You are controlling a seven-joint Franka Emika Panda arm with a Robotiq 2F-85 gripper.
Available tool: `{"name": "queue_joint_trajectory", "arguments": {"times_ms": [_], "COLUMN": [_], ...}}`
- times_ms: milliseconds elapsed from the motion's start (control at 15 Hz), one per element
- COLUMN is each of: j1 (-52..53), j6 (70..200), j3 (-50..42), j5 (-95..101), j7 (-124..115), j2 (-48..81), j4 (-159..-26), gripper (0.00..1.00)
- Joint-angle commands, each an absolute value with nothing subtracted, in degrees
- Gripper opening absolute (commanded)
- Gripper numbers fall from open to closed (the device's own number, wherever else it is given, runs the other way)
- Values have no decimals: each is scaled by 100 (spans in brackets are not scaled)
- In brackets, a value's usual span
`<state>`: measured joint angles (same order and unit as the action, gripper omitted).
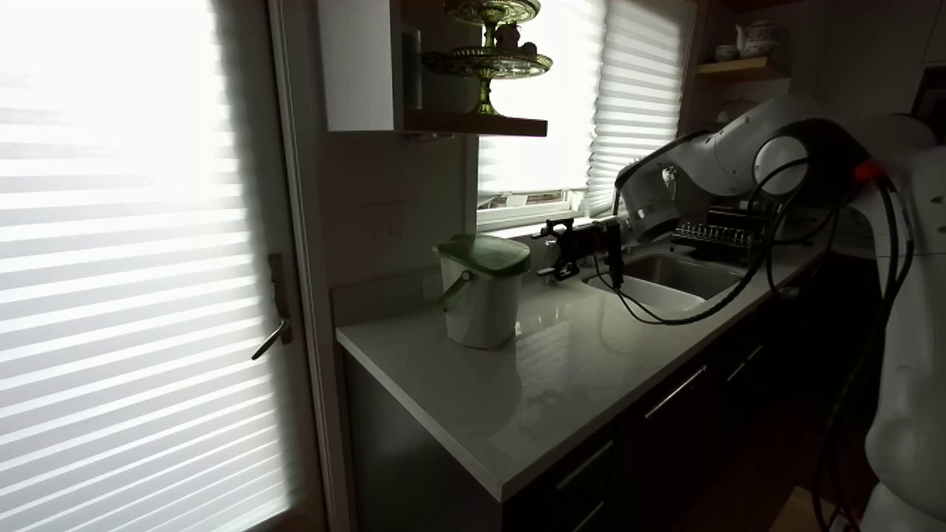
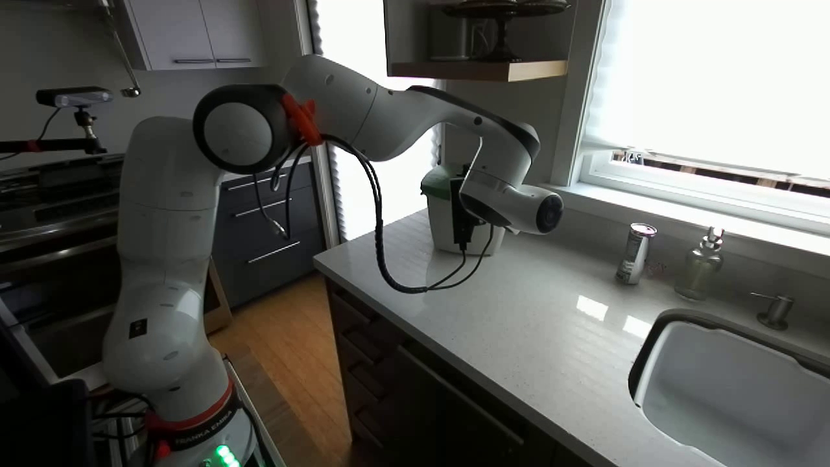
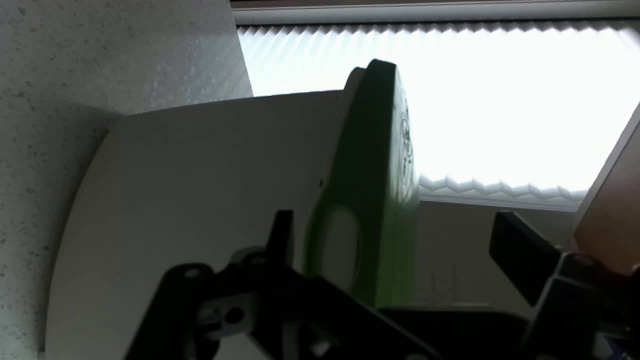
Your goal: Open the lid of the bin
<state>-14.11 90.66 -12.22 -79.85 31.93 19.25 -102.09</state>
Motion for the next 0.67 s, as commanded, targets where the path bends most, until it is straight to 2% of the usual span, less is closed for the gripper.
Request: {"name": "queue_joint_trajectory", "arguments": {"times_ms": [0,600], "j1": [-1436,-1419], "j6": [9021,9118], "j3": [-1145,-991], "j5": [-7945,-8342], "j7": [3232,3432], "j2": [2065,2194], "j4": [-10179,-10090], "gripper": [100,100]}}
